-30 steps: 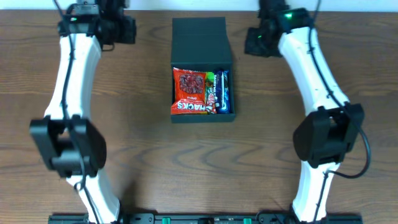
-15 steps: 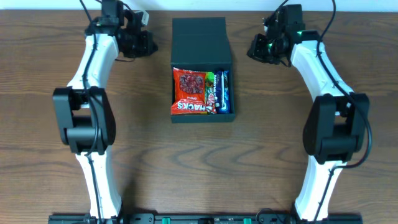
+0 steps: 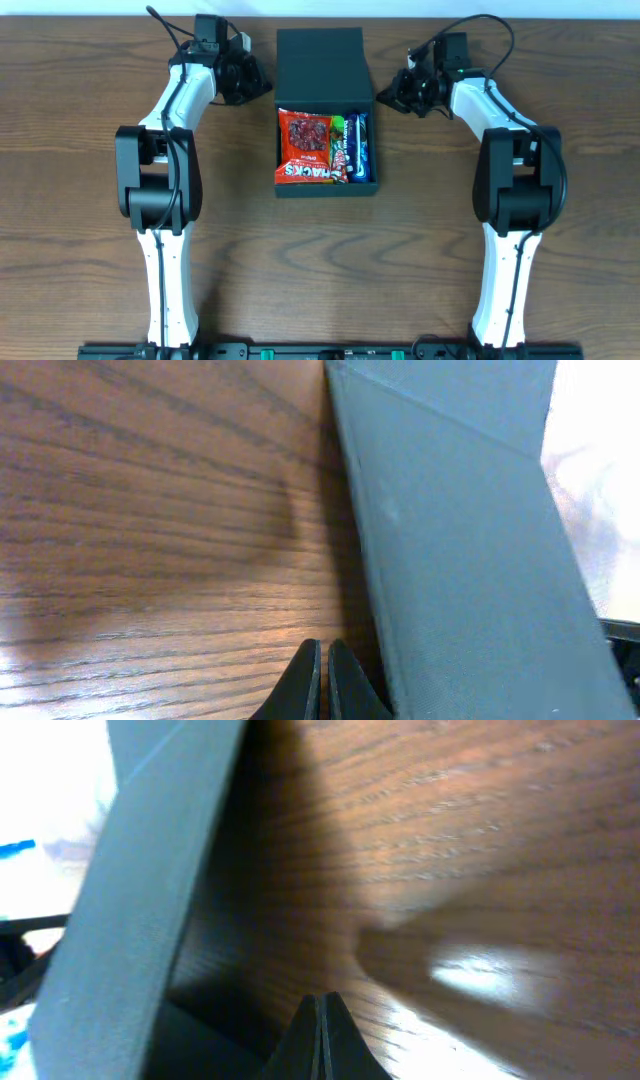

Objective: Pack container
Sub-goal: 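Move both grippers to the raised box lid edges, then push the lid down over the box with both grippers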

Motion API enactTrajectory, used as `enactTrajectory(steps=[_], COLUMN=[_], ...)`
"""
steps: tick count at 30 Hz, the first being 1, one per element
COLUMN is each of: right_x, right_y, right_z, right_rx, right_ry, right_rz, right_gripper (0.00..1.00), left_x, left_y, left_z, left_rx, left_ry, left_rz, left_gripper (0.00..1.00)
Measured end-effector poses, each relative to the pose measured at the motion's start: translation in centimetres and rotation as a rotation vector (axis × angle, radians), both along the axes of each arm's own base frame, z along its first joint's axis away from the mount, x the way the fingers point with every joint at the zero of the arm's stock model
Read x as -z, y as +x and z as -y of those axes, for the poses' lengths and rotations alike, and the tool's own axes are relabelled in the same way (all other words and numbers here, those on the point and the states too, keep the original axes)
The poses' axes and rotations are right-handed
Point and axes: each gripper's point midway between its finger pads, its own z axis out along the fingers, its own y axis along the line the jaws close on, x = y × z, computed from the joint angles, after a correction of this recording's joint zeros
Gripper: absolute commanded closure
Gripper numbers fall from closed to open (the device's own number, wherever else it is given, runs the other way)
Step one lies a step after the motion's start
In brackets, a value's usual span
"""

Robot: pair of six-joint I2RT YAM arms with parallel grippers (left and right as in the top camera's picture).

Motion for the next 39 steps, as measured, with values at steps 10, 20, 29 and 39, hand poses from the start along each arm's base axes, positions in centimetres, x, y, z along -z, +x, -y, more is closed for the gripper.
enactTrajectory(steps=[10,20,29,39], right_x=[-1.0,-1.5,-3.6,-8.8], right_y=[1.0,1.4,1.7,3.3], right_z=[-1.0,-1.6,-2.9,-3.0], right_rx=[-0.028,-0.046,-0.108,-0.178], right_ry=[0.071,0.111,0.215,0.305], right_rz=[0.069,0.098,0.165,0.267], right_gripper=[0.99,0.99,0.99,0.99], left_x=[0.0,1.3,-0.3,-7.6], left_y=[0.4,1.0,1.7,4.8], left_z=[1.1,2.3,3.0,2.7], left_rx=[-0.006,0.010,0.055,0.103], left_ry=[-0.054,-0.124,-0.203,-0.267], left_rz=[0.000,0.009,0.071,0.239], left_gripper=[0.94,0.94,0.95,0.94])
